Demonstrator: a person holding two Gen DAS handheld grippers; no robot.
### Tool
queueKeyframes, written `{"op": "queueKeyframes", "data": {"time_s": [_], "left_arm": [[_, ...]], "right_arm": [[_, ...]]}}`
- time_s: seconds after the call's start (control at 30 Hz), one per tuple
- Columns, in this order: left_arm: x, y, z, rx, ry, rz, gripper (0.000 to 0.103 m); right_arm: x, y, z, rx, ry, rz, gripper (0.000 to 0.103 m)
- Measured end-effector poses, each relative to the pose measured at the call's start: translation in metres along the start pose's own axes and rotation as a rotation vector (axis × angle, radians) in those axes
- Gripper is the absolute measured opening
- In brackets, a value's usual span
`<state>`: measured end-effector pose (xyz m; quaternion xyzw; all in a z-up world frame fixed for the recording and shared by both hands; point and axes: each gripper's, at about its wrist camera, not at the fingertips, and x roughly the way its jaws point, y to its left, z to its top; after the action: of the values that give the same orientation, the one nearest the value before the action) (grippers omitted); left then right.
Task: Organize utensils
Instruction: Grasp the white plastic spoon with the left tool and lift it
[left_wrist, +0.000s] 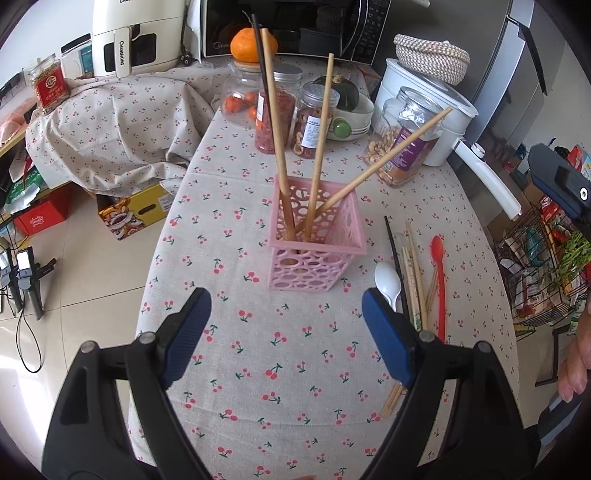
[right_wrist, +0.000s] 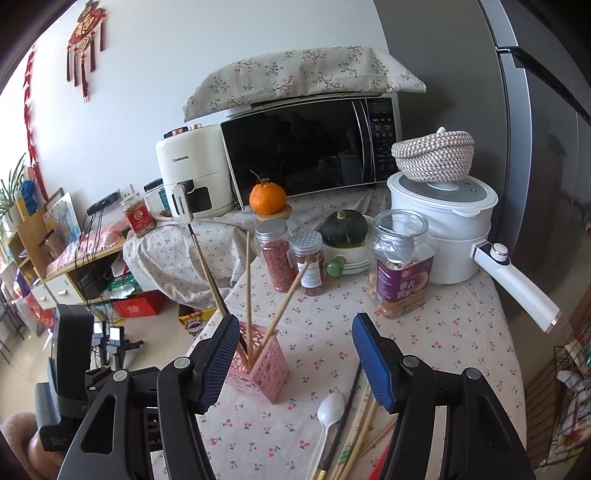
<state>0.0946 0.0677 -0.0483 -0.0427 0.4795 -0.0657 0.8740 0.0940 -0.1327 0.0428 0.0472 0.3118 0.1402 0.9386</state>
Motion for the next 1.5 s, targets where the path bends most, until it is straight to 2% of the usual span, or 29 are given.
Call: {"op": "queueKeyframes", "data": {"time_s": [0.1,0.2,0.53,0.6,0.63,0.73,0.87,1.07,1.33,1.5], "left_arm": [[0.005,-0.012,-0.005,0.027,0.022,-0.007,0.084],[0.012,-0.024,-0.010,0.054,0.043,-0.006,0.084],[0.039,-0.071,-0.020,0.154,0.122,-0.019,0.084],[0.045,-0.081,-0.020,0.173,0.127,-0.028,0.081],[0.049,-0.087,-0.020,0.181,0.133,-0.034,0.072],[0.066,-0.100,-0.017,0.186,0.185,-0.064,0.050],[0.089,-0.113,-0.013,0.169,0.221,-0.057,0.038],[0.117,-0.122,-0.003,0.186,0.207,0.017,0.036],[0.136,-0.127,0.007,0.161,0.225,0.021,0.036],[0.146,-0.128,0.010,0.144,0.238,0.056,0.036]], "right_arm": [[-0.001,-0.020,-0.013,0.020,0.029,-0.039,0.075],[0.006,-0.038,-0.027,0.043,0.087,-0.079,0.077],[0.043,-0.082,-0.064,0.084,0.404,-0.190,0.077],[0.045,-0.093,-0.069,0.116,0.435,-0.180,0.077],[0.045,-0.098,-0.071,0.130,0.448,-0.175,0.077],[0.047,-0.111,-0.072,0.162,0.466,-0.168,0.077],[0.047,-0.129,-0.074,0.173,0.477,-0.209,0.077],[0.046,-0.155,-0.080,0.213,0.496,-0.245,0.077],[0.044,-0.171,-0.083,0.241,0.502,-0.247,0.077],[0.042,-0.174,-0.083,0.248,0.498,-0.249,0.077]]}}
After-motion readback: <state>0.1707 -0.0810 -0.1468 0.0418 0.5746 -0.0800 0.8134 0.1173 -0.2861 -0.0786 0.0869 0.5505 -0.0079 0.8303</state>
